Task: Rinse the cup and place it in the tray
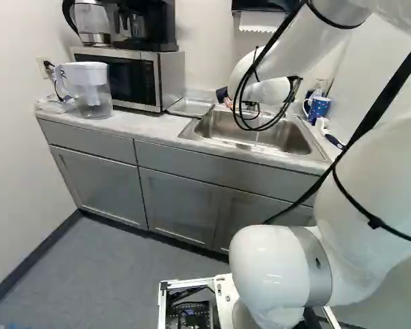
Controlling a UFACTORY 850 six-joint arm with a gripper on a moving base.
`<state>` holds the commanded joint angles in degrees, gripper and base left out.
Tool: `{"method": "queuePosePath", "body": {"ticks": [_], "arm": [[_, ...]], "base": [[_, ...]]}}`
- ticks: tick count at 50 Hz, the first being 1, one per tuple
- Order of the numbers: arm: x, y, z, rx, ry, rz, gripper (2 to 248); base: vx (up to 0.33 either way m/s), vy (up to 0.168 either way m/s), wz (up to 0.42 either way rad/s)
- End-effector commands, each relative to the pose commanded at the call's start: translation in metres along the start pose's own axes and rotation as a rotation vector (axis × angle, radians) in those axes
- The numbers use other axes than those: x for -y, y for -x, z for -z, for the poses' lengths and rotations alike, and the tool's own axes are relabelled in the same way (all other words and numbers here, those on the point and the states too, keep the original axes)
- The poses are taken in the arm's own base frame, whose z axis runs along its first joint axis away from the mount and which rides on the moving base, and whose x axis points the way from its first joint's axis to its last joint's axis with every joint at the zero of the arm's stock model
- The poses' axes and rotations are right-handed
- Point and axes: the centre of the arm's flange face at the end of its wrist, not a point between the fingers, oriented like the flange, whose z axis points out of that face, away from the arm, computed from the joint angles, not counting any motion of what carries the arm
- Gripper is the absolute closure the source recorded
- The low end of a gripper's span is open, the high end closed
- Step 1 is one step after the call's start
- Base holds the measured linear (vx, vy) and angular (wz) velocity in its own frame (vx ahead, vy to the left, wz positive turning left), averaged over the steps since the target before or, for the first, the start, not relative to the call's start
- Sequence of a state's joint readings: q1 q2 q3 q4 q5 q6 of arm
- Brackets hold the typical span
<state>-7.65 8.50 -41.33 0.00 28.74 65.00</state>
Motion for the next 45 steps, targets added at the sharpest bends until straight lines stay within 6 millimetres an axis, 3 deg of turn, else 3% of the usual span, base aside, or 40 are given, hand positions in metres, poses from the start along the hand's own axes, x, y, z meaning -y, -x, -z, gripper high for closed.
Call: {"method": "queuePosePath", "body": {"ticks": [45], "arm": [[0.0,0.0,0.0,0.0,0.0,0.473,125]], "base": [[0.0,0.0,0.0]]}}
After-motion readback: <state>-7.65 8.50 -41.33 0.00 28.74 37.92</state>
